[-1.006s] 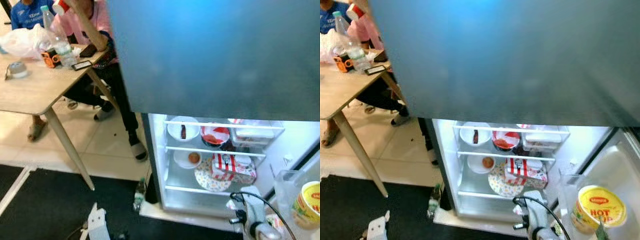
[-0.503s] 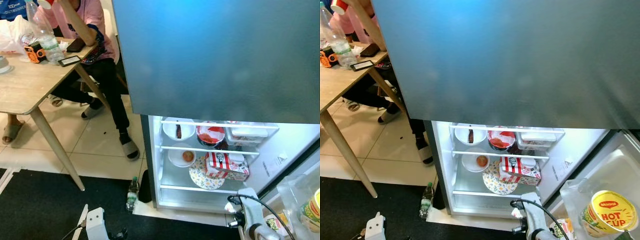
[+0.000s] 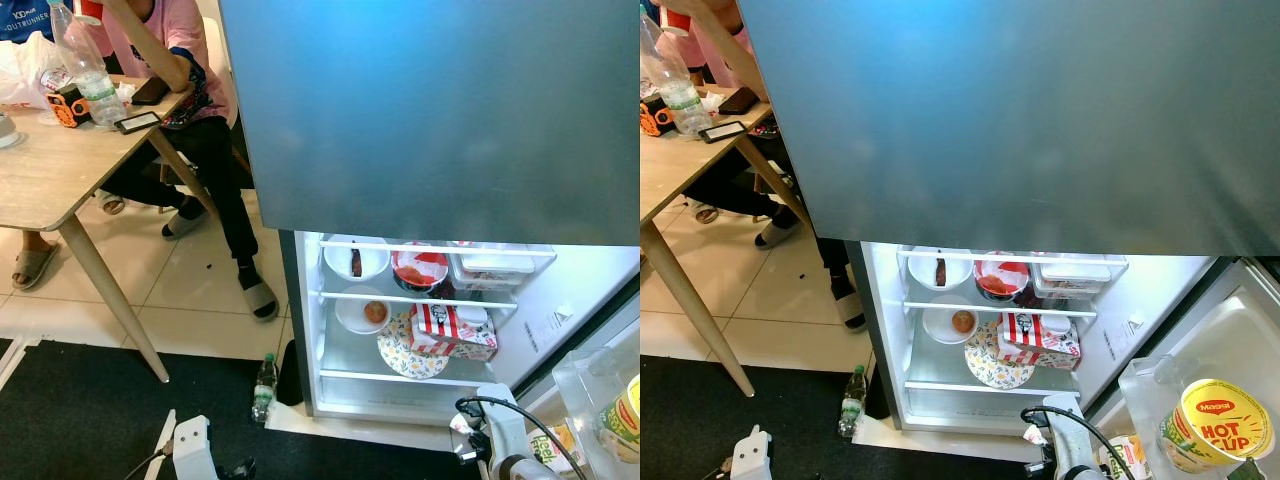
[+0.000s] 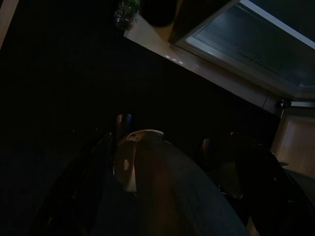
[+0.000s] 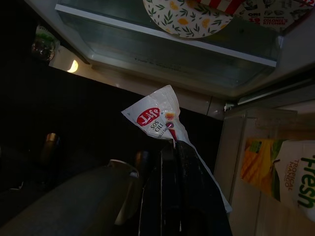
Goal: Restocking fridge
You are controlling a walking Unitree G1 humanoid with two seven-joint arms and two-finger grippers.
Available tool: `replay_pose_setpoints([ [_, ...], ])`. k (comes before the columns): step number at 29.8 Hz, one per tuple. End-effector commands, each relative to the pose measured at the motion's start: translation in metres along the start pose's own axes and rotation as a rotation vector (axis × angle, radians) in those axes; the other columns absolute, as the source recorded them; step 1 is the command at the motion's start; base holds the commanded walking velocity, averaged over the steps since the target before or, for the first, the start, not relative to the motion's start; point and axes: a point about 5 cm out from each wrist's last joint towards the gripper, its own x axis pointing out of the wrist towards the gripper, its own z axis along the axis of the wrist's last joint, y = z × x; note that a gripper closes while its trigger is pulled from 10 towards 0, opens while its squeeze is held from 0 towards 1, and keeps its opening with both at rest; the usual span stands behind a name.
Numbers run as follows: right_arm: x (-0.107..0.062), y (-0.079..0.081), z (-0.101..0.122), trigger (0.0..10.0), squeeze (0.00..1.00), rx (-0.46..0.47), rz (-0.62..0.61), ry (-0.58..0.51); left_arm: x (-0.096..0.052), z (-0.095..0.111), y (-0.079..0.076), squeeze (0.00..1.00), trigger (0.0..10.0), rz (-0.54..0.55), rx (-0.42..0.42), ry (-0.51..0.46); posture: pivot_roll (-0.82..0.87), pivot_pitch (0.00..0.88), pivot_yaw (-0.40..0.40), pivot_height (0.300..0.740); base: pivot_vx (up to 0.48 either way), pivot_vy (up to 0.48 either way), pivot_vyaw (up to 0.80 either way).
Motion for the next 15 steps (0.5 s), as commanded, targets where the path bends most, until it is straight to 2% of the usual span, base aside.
replay_pose_setpoints([
  [1,-0.0002,0.0014,-0.0044,10.0,0.0,0.0,0.0,0.016,-0.001,-0.0052,0.0005,0.0,10.0,0.0,0.006,0.017,-0.04,0.0,0.01,0.74,0.274,0.0,0.0],
  [15,-0.0017,0.0001,-0.0109,10.0,0.0,0.001,-0.007,0.032,-0.0018,-0.0088,0.001,0.0,10.0,0.0,0.014,0.03,-0.05,0.0,0.01,0.74,0.3,0.0,0.0],
])
